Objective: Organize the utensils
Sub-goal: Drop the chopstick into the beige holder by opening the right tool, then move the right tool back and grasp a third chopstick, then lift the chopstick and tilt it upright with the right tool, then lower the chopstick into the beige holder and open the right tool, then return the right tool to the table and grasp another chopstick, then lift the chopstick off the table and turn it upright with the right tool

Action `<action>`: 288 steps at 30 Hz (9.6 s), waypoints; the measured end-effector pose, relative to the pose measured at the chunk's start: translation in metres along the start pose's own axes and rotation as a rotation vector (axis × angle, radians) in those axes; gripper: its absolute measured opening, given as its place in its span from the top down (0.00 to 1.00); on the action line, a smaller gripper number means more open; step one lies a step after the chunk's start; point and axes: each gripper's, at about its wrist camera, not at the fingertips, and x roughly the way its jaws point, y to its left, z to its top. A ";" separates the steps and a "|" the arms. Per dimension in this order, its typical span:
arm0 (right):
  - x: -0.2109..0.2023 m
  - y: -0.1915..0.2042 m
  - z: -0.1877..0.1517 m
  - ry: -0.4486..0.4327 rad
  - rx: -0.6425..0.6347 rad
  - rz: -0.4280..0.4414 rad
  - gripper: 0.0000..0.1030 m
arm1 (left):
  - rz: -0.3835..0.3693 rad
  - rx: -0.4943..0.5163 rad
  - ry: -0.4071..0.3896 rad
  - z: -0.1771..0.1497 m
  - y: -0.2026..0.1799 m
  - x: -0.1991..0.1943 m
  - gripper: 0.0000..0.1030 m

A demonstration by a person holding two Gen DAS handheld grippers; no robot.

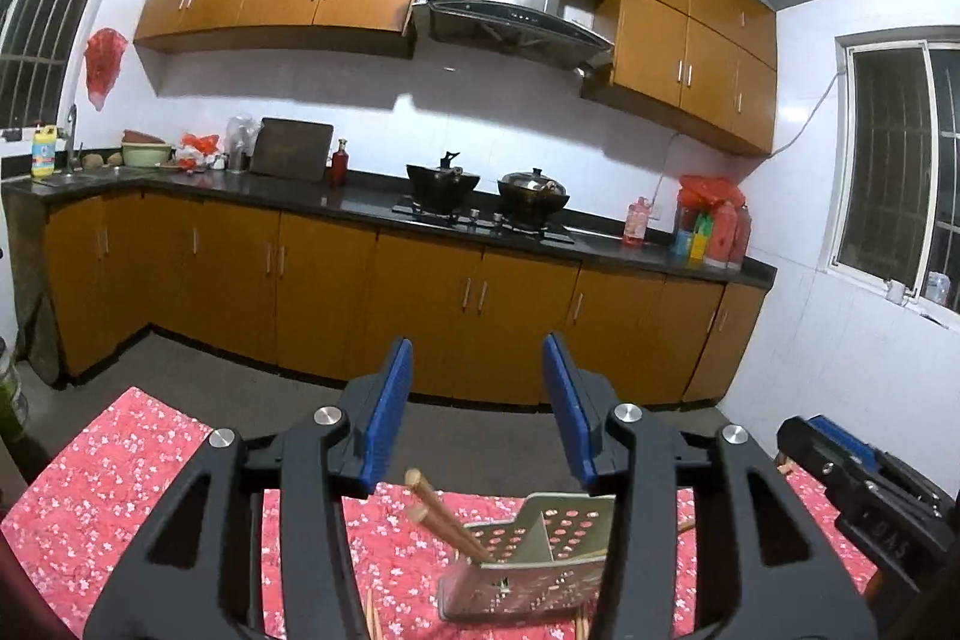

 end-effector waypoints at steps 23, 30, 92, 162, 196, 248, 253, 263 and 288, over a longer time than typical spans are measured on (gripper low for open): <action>0.000 -0.059 -0.178 0.437 0.013 -0.258 0.05 | 0.220 0.196 0.337 -0.151 0.076 -0.067 0.02; 0.018 -0.032 -0.207 0.533 0.031 -0.167 0.42 | 0.209 0.139 0.425 -0.183 0.087 -0.065 0.12; 0.058 -0.078 -0.209 0.530 0.045 -0.271 0.92 | 0.116 0.096 0.663 -0.213 0.112 0.000 0.92; -0.050 0.029 0.044 -0.168 -0.015 0.086 0.93 | -0.209 0.108 0.108 0.023 0.015 -0.071 0.93; -0.036 0.013 0.002 -0.112 0.011 0.048 0.76 | -0.186 0.046 0.197 -0.007 0.012 -0.017 0.92; 0.044 -0.039 -0.220 0.567 -0.006 -0.182 0.92 | -0.060 -0.002 0.710 -0.223 0.068 -0.019 0.91; 0.042 -0.041 -0.220 0.572 0.010 -0.167 0.92 | -0.019 0.053 0.708 -0.227 0.063 -0.016 0.91; 0.049 -0.048 -0.217 0.551 0.009 -0.198 0.92 | 0.074 0.055 0.689 -0.213 0.101 0.004 0.93; 0.057 -0.063 -0.213 0.536 0.057 -0.206 0.92 | 0.075 0.058 0.665 -0.213 0.105 0.002 0.92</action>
